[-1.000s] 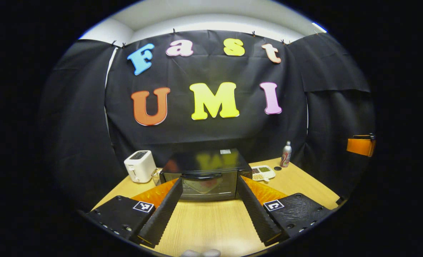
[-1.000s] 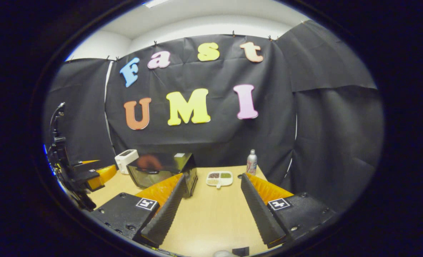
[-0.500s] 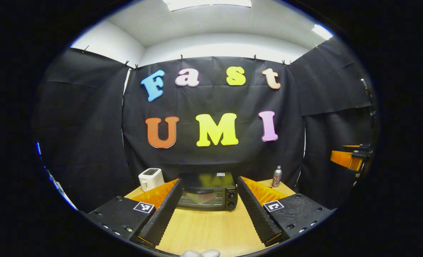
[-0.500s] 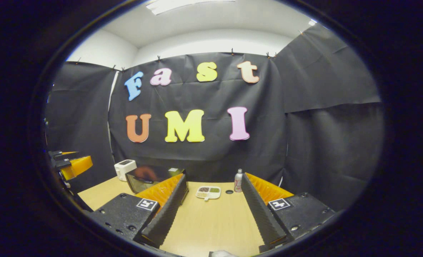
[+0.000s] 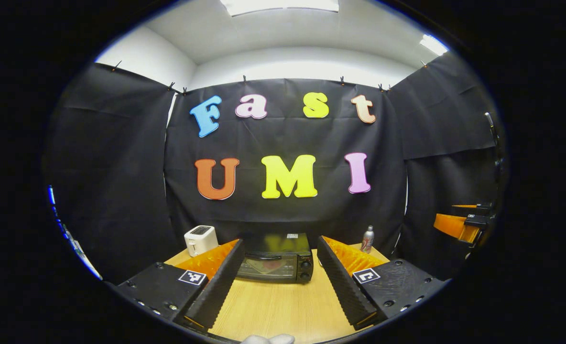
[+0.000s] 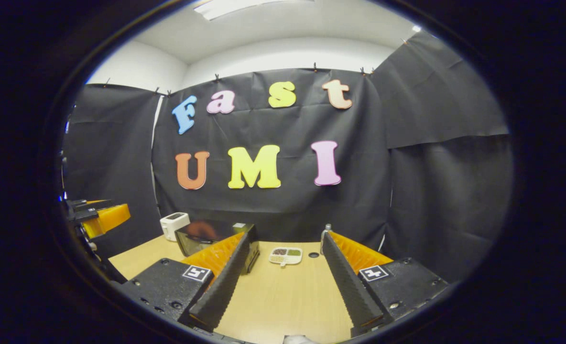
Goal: Open the electric oven with the left hand, put the food in, and close the electric oven.
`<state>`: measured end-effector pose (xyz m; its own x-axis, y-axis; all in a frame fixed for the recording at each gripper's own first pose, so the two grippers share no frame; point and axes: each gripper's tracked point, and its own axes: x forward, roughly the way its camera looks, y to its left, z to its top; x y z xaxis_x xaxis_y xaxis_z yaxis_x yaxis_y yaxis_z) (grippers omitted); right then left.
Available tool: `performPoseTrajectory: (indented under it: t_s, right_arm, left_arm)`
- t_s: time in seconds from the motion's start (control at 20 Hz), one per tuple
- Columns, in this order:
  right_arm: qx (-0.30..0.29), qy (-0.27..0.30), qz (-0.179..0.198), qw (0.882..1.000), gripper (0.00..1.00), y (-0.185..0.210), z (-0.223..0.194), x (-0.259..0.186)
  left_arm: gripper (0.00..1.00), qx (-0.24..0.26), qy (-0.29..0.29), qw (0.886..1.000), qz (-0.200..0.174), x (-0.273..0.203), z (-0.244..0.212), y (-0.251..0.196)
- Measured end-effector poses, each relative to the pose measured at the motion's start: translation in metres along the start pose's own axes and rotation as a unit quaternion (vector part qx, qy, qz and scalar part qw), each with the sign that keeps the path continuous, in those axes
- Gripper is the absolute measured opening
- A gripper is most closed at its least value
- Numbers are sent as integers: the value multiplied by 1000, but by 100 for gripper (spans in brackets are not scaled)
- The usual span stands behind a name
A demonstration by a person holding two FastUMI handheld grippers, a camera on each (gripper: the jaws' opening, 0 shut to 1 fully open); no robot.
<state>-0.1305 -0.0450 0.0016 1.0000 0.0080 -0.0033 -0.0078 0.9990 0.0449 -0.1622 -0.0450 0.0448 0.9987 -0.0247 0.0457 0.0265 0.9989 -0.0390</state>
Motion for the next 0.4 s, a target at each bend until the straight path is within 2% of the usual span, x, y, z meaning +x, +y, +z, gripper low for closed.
performPoseTrajectory:
  t_s: [0.05, 0.4]
  right_arm:
    - [0, -1, -2, 1000, 98, -1, 0, 1]
    - [8, 7, -12, 1000, 96, -4, -4, 9]
  left_arm:
    - [95, 0, 1, 1000, -2, 1, -1, 0]
    - [95, 0, 2, 1000, -14, 15, 1, -4]
